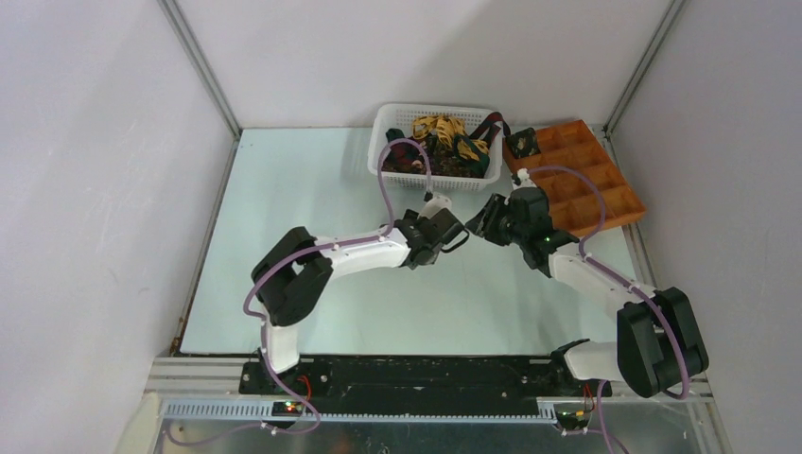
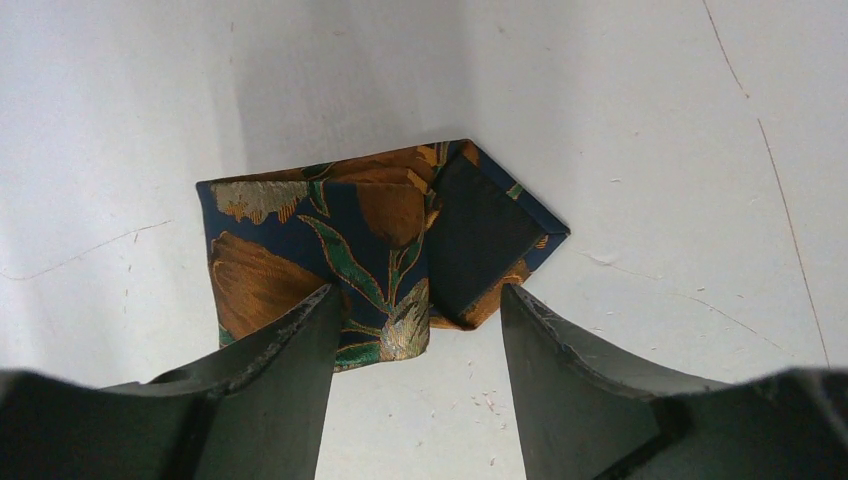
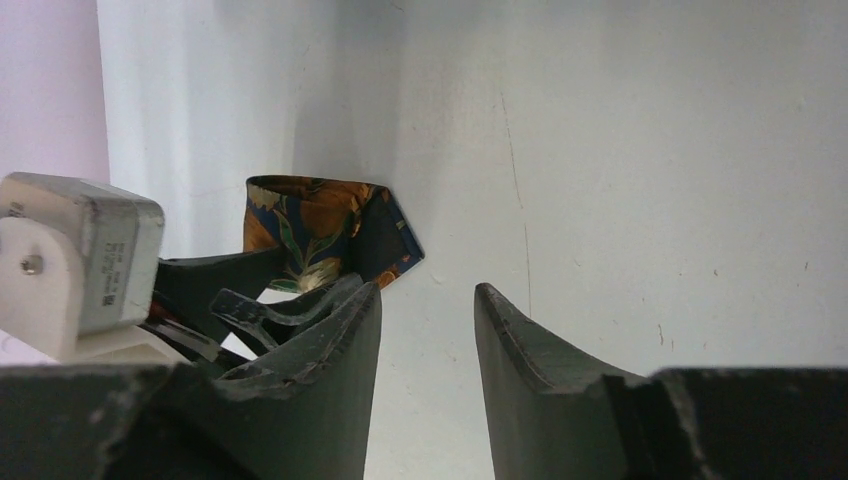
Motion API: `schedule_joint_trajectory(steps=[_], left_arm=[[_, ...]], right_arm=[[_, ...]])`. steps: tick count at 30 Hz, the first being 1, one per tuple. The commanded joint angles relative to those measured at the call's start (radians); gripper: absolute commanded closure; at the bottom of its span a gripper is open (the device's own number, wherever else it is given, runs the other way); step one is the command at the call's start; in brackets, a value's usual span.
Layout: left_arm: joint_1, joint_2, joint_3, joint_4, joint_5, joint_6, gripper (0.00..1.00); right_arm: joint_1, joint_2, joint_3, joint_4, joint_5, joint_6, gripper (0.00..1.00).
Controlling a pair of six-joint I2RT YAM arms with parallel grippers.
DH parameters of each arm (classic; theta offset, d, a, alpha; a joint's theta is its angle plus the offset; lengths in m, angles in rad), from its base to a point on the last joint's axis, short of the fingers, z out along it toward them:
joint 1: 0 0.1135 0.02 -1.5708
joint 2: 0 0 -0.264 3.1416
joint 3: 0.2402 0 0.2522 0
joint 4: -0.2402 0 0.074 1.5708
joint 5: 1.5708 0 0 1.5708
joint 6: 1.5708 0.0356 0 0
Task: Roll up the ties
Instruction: Roll the tie at the center of the board.
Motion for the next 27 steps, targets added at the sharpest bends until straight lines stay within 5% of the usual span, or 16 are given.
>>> schedule_joint_trajectory(steps=[1,10,15,27], left_arm=[[0.019,-0.088,-0.012,0.032,-0.007,-0.022,0.36],[0.052,-0.255,-0.023,0.065,-0.097,0.019,0.35],[0.103,-0.445,-0.139,0.136,-0.109,0.019,0.33],[0.344,-0.877,-0.571,0.299,-0.023,-0.066,0.16]], right_arm=[[-0.004,-0.022,0.001,0.013,0.013,-0.040,0.56],[-0.024,-0.008,0.032,0.045,-0.021,-0.206,0.24],[-0.003,0.115,0.159,0.016,-0.175,-0.386,0.03],[0.265,0.500,0.624,-0.162,-0.304,-0.843,0.01]])
